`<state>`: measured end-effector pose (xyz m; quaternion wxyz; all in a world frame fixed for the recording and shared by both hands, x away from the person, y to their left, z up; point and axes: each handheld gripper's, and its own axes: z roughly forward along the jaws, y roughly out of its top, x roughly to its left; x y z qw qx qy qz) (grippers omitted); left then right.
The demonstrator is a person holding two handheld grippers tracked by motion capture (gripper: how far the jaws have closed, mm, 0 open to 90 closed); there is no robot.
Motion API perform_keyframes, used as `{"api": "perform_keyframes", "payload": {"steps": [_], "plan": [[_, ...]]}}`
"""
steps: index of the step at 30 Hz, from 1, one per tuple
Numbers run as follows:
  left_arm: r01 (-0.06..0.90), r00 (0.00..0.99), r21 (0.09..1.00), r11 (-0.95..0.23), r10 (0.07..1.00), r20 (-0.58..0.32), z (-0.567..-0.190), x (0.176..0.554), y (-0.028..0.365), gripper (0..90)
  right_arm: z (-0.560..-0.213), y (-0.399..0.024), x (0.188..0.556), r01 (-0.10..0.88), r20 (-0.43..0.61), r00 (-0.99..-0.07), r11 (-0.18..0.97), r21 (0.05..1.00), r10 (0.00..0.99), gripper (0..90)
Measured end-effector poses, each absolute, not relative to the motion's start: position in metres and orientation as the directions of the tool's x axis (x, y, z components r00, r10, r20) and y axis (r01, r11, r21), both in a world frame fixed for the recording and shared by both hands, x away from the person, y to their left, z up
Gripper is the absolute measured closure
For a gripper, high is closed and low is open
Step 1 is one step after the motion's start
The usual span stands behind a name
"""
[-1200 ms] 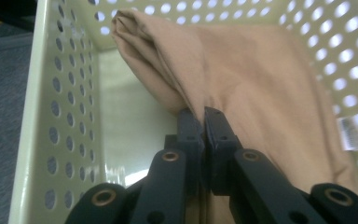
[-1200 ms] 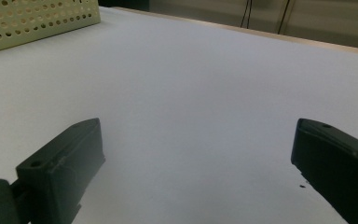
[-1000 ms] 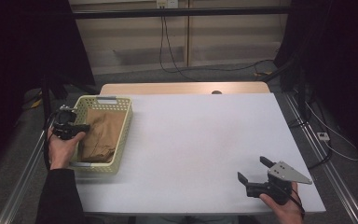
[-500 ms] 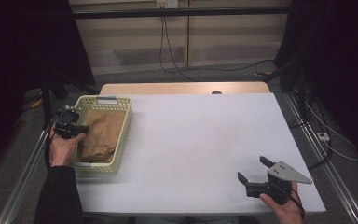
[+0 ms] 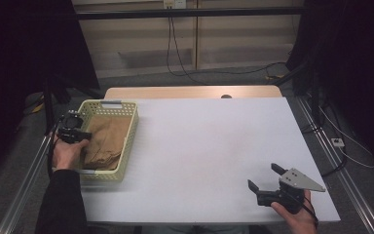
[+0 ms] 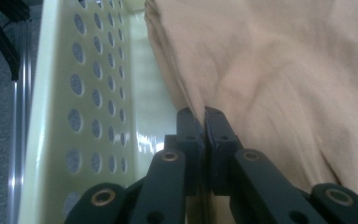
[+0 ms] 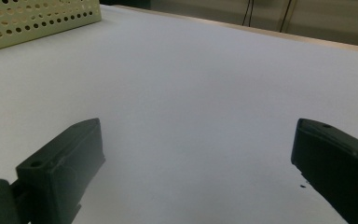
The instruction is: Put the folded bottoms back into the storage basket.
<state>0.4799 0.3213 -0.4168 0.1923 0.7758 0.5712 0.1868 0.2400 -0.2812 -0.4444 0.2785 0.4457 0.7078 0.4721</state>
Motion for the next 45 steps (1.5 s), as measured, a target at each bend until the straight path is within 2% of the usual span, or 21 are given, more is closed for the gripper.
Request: {"api": "perform_keyframes", "payload": {"steps": [25, 34, 45], "plan": [[0.858, 0.264, 0.437, -0.270, 0.962, 0.077, -0.433, 0.488, 0.325, 85.6, -0.444, -0.281, 0.240, 0.370, 0.028, -0.444, 0.154, 0.916, 0.896, 2.1], [0.883, 0.273, 0.390, -0.259, 0.962, 0.022, -0.429, 0.489, 0.327, 85.8, -0.444, -0.281, 0.240, 0.367, 0.025, -0.445, 0.156, 0.917, 0.895, 2.1], [0.894, 0.257, 0.395, -0.213, 0.965, -0.061, -0.428, 0.489, 0.332, 85.1, -0.444, -0.282, 0.240, 0.370, 0.028, -0.439, 0.152, 0.916, 0.898, 2.1]]}}
